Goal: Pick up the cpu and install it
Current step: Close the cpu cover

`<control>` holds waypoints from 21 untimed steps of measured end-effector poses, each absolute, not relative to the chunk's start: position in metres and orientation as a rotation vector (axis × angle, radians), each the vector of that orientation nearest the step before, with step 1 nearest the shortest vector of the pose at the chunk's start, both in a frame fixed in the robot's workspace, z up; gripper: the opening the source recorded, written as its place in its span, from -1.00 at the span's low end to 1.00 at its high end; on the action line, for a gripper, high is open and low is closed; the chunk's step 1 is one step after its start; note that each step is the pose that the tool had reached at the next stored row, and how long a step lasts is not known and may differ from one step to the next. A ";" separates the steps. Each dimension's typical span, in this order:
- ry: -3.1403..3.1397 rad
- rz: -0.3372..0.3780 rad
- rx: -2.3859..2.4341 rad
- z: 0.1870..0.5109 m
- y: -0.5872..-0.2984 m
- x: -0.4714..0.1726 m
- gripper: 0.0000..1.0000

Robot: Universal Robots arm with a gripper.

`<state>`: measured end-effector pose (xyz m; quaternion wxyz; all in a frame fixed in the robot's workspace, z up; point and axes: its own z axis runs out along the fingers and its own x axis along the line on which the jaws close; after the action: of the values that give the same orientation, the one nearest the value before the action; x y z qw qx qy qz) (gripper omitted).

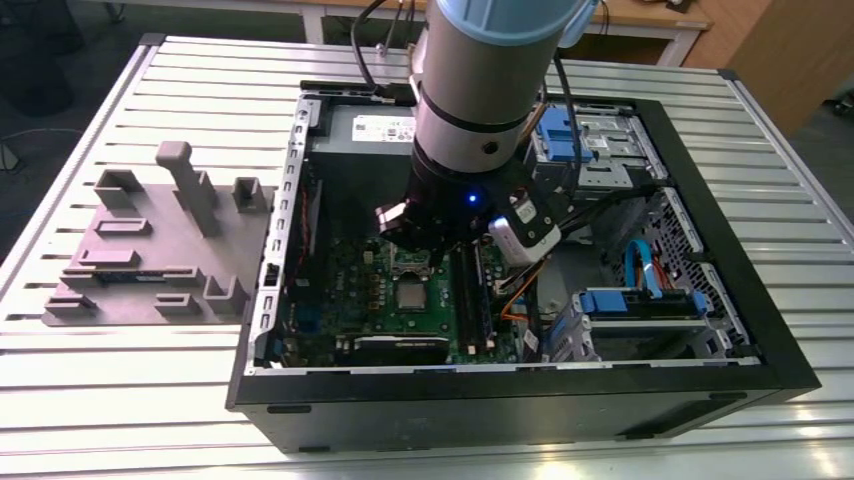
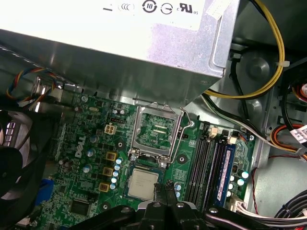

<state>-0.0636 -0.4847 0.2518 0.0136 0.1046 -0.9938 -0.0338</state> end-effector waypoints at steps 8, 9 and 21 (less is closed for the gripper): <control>-3.082 -0.131 0.427 0.250 -0.482 -0.057 -0.79; -3.082 -0.135 0.428 0.249 -0.481 -0.055 -0.79; -3.070 -0.172 0.503 0.239 -0.468 -0.048 -0.79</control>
<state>-0.0482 -0.4678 0.2394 0.0131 0.1614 -0.9853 -0.0551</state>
